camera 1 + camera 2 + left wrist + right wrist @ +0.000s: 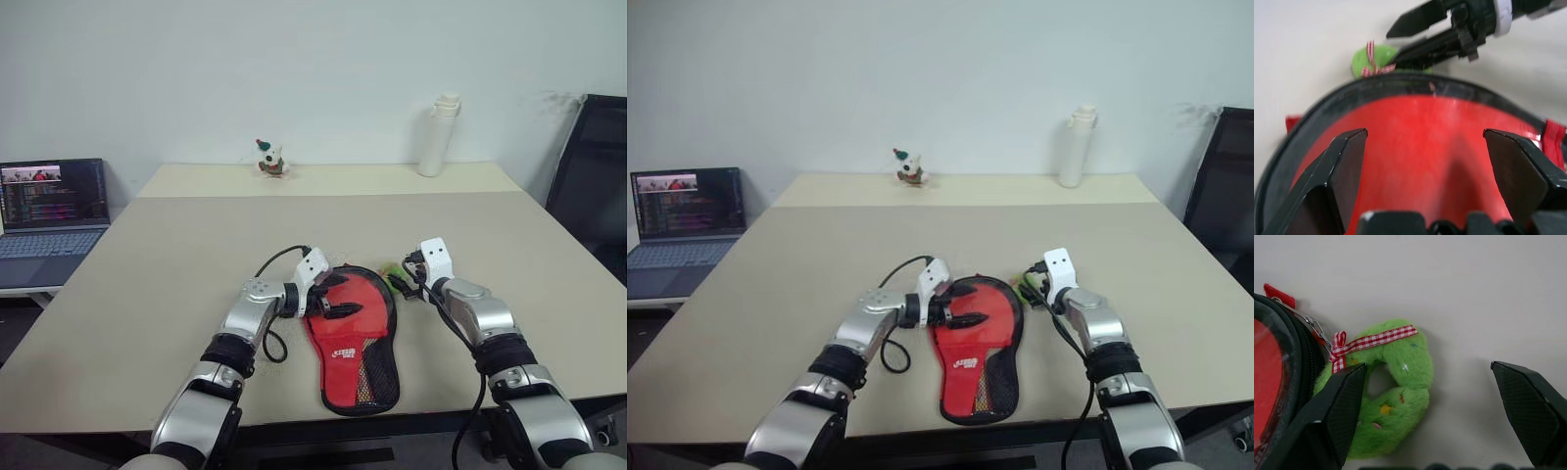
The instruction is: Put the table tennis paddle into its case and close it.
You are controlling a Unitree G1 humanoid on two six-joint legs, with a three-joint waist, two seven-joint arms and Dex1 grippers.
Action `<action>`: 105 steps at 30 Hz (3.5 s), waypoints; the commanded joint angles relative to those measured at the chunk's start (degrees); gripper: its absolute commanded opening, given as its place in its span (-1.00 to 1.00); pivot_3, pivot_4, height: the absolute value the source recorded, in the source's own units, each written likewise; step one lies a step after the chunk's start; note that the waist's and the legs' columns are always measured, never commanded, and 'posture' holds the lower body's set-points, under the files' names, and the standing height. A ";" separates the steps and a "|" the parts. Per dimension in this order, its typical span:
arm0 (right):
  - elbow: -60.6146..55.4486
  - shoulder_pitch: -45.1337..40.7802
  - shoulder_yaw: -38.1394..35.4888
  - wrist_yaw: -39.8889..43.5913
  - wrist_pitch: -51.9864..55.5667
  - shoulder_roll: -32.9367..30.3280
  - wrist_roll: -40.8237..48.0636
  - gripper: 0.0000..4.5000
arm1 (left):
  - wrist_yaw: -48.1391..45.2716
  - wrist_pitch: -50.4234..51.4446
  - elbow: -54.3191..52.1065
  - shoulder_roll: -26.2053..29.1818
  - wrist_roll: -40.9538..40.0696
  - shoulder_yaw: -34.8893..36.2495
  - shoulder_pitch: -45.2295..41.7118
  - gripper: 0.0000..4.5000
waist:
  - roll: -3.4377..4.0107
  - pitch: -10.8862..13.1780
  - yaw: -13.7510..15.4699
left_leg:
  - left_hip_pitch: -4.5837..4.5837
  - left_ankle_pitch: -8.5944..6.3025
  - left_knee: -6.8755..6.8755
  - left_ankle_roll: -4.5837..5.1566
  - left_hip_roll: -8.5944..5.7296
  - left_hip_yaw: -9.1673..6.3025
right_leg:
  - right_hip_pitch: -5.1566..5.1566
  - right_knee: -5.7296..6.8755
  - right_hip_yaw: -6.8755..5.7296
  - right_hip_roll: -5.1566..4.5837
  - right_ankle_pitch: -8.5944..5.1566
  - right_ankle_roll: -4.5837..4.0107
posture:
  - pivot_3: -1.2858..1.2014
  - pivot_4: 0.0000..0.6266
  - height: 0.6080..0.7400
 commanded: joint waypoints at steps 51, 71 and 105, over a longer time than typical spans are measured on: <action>-75.45 48.11 -7.12 18.27 38.96 -31.57 16.56 -0.98 | 0.03 -9.01 21.99 -7.91 7.39 -5.33 -10.27 0.85 | 0.22 -0.16 1.98 | -0.07 -0.09 0.08 0.10 -0.15 -0.43 | 0.34 -0.42 -0.45 -0.07 -0.23 0.38 | 0.03 -0.52 1.00; -92.93 64.01 -11.39 22.11 44.41 -34.14 37.24 -0.98 | 2.53 -9.26 23.22 -9.39 8.29 -5.26 -10.27 0.85 | 0.26 -0.21 2.67 | -0.04 -0.22 0.08 0.28 -0.11 -0.84 | 0.76 -0.93 -1.18 -0.08 -0.18 0.48 | 0.03 -0.52 1.00; -57.76 31.65 -7.59 16.85 13.33 -24.42 25.85 0.37 | -5.72 -1.53 3.32 -3.27 0.03 -0.15 -5.47 0.85 | 0.32 -0.11 1.48 | -0.26 -0.22 0.02 0.30 -0.06 -1.03 | 0.59 -0.87 -1.37 -0.02 -0.26 0.34 | 0.03 -0.52 1.00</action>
